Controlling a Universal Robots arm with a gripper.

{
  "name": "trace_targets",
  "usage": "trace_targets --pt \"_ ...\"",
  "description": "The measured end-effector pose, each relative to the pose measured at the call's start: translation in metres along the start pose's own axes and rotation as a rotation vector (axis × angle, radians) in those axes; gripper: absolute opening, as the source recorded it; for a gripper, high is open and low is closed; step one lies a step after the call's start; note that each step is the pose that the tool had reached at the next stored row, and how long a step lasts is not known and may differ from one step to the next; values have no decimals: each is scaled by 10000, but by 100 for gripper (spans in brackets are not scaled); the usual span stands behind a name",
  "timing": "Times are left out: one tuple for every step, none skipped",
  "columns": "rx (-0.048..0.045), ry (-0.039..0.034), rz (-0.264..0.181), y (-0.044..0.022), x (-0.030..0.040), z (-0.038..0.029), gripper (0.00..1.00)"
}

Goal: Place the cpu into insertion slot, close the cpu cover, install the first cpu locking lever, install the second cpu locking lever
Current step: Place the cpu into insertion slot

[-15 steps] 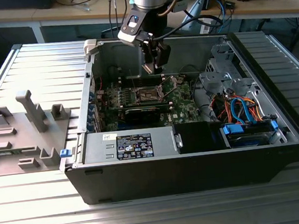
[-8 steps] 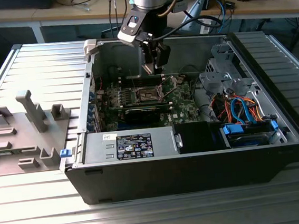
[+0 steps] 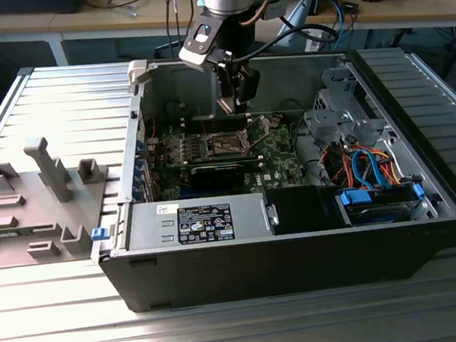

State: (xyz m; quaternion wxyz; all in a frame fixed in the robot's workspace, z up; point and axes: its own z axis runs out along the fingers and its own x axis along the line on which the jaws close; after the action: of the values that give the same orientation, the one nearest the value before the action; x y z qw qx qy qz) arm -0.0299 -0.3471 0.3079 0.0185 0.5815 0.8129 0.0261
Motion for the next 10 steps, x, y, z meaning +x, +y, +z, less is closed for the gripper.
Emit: trace_targets --pt "0 0 9 0 0 1 54" --pt "0 -1 13 0 0 1 54" --pt "0 -2 23 0 0 2 54" --pt "0 -2 34 0 0 3 54" --pt "0 -2 37 0 0 3 54" --pt "0 -3 40 0 0 3 54" --pt "0 -3 46 0 0 3 54" --pt "0 -4 52 0 0 4 54" --pt "0 -4 58 0 0 4 54" --pt "0 -4 62 0 0 4 54"
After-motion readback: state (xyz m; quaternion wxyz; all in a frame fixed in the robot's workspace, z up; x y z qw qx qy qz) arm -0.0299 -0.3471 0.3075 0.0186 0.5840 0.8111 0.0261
